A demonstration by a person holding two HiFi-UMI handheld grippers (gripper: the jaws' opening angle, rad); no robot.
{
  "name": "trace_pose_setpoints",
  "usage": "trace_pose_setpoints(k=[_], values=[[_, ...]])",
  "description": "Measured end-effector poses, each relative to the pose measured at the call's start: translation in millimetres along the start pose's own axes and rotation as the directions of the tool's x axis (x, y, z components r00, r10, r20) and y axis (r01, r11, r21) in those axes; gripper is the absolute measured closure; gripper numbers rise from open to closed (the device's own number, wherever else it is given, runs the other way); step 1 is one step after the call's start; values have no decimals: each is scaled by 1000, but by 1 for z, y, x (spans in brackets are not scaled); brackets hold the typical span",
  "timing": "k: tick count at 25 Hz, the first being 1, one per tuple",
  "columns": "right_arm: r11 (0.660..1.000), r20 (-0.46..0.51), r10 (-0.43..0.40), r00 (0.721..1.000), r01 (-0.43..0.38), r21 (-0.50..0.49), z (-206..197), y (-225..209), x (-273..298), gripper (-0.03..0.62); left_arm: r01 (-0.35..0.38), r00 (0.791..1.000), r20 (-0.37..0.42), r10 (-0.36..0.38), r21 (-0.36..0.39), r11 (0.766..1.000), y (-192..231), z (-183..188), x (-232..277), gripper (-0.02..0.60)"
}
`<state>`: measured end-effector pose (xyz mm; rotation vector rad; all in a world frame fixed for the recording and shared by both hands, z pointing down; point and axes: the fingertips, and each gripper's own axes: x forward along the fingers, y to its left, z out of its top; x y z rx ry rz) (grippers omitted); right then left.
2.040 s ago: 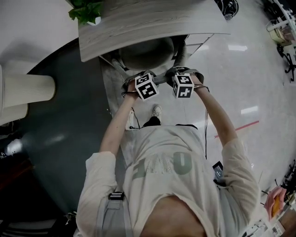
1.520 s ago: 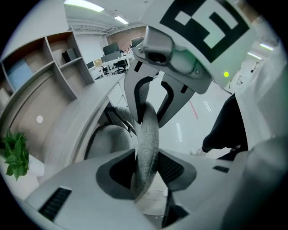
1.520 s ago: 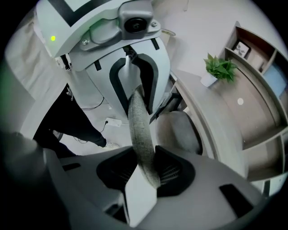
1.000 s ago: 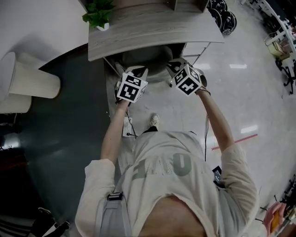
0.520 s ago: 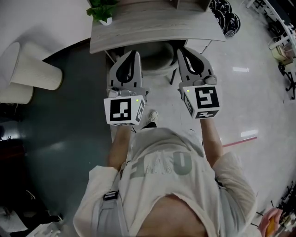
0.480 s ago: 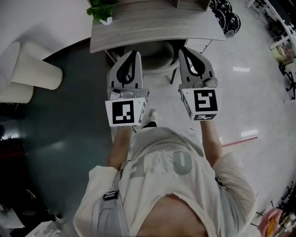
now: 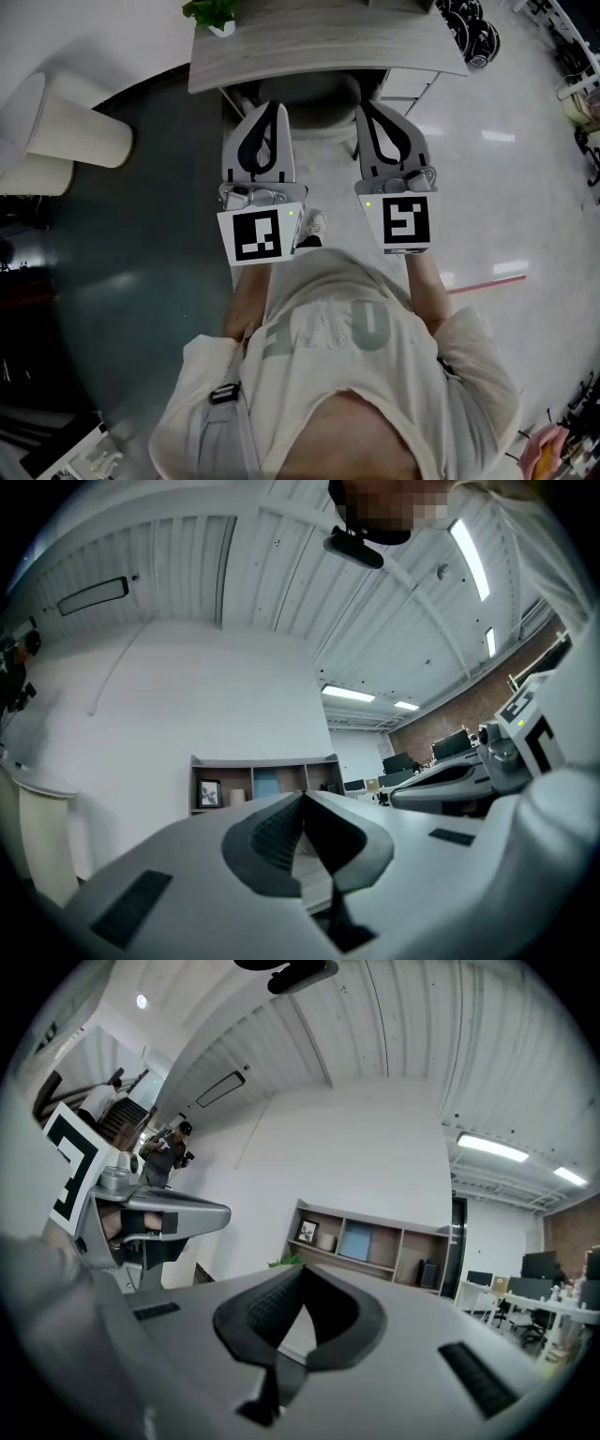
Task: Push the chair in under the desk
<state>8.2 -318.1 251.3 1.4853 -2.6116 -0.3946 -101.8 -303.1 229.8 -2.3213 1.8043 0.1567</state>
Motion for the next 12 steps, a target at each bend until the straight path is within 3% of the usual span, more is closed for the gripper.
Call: trace_pose_setpoints(k=[12], values=[[999, -28, -1, 1000, 3, 52, -18, 1, 26, 579, -11, 998, -61, 11, -2, 1000, 31, -26, 11, 568]])
